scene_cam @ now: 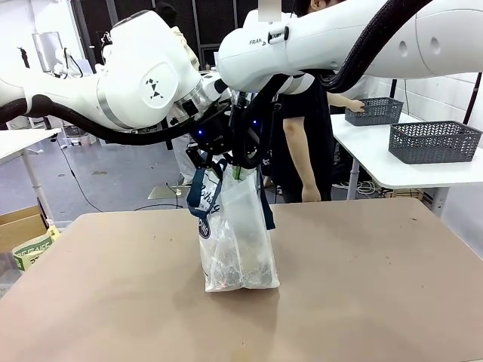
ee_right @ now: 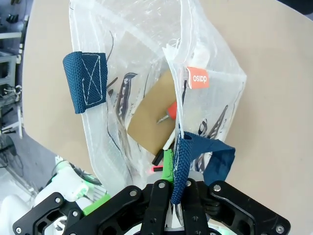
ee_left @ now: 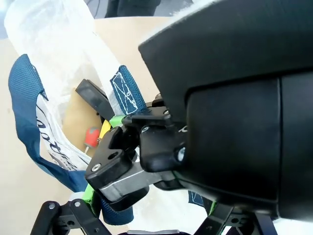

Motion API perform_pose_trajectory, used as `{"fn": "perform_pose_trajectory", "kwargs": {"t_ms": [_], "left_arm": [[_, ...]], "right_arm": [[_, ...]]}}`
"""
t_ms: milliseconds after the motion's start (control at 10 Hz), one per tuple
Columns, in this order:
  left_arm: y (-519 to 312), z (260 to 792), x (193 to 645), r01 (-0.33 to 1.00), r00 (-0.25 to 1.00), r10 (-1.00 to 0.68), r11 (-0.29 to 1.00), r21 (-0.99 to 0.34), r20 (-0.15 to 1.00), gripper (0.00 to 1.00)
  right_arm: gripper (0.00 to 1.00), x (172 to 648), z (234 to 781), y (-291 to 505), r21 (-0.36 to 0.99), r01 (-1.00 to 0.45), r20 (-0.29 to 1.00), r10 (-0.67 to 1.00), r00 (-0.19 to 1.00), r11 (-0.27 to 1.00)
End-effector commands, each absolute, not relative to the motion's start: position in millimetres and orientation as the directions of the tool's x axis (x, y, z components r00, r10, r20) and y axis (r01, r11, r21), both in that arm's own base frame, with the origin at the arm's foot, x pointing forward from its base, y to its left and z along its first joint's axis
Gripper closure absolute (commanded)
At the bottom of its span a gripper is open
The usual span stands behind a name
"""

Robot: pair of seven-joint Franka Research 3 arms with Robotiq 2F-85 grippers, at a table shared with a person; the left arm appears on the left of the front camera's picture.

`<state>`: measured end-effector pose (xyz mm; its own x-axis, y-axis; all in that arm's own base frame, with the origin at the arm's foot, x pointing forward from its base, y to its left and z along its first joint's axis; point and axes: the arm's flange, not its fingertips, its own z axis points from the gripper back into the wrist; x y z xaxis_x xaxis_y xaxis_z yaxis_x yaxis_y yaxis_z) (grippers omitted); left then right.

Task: Transfer purchased items from the store into the shopping bag.
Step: Move the Reusable shopping bag to the right side of the table.

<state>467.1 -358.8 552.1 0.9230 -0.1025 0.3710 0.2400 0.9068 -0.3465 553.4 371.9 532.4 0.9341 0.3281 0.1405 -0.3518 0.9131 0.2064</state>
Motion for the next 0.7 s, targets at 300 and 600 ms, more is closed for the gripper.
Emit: {"fn": "perform_pose_trajectory", "kwargs": {"t_ms": [300, 600], "left_arm": [[-349.8, 548.4, 460.3, 0.233, 0.919, -0.074, 0.894, -0.383, 0.387, 0.0], [-350.3, 549.1, 459.2, 0.239, 0.919, -0.077, 0.889, -0.391, 0.387, 0.0]], "right_arm": [[1.0, 559.2, 531.7, 381.9, 0.191, -0.347, 0.119, 0.329, 0.937, 0.918], [1.0, 559.4, 530.4, 382.9, 0.19, -0.342, 0.119, 0.324, 0.939, 0.92]]}}
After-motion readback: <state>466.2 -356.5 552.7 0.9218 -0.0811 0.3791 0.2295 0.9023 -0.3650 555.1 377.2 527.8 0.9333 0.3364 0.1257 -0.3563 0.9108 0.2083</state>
